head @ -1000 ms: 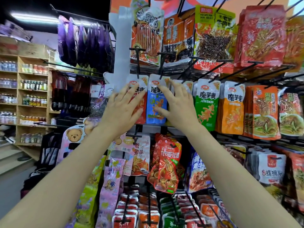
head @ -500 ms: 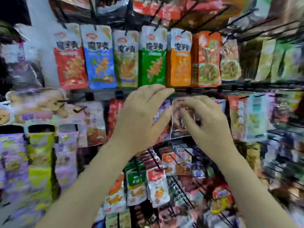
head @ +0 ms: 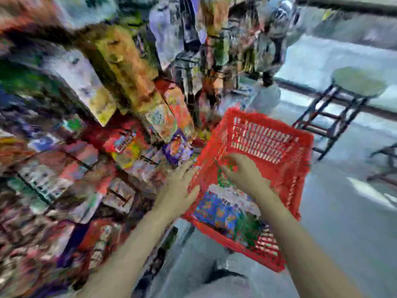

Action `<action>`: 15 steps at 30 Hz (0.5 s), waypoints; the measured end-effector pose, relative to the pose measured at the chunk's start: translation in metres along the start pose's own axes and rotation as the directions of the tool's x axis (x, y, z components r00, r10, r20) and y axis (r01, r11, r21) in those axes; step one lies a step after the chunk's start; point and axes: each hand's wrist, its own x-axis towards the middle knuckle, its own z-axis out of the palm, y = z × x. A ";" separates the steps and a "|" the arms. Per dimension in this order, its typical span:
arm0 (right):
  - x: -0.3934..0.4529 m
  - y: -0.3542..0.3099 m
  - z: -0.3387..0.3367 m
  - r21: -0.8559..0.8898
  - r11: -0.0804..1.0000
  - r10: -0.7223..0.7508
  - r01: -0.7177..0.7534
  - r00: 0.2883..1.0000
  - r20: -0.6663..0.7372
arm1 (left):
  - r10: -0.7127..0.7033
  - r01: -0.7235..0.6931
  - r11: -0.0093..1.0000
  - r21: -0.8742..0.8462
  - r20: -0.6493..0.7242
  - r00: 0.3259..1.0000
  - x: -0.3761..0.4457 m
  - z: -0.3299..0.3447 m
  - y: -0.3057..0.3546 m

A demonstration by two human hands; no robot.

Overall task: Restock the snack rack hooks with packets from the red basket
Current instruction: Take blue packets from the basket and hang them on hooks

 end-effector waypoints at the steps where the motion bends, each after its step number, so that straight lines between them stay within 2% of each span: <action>1: 0.001 0.016 0.005 0.011 0.999 0.048 -0.048 0.998 0.040 | 0.003 -0.003 1.000 0.009 0.027 1.000 0.007 0.021 -0.003; 5: 0.014 0.051 0.039 0.073 0.976 0.192 -0.203 0.972 0.136 | 0.005 -0.013 0.994 0.110 0.074 0.997 0.022 0.059 -0.014; 7: 0.023 0.067 0.064 0.070 0.962 0.242 -0.264 0.941 0.235 | 0.011 -0.019 0.991 0.136 0.060 0.998 0.021 0.064 -0.019; 10: 0.029 0.091 0.098 -0.003 0.906 0.392 -0.423 0.836 0.384 | 0.006 -0.010 0.997 0.078 0.061 0.998 0.016 0.070 -0.028; 13: 0.026 0.118 0.123 -0.228 0.789 0.614 -0.571 0.722 0.319 | -0.026 0.022 0.998 0.054 0.089 0.996 0.009 0.069 -0.027; 15: 0.017 0.126 0.130 -0.266 0.731 0.682 -0.628 0.679 0.272 | -0.038 0.026 0.995 0.101 0.121 0.992 0.006 0.066 -0.025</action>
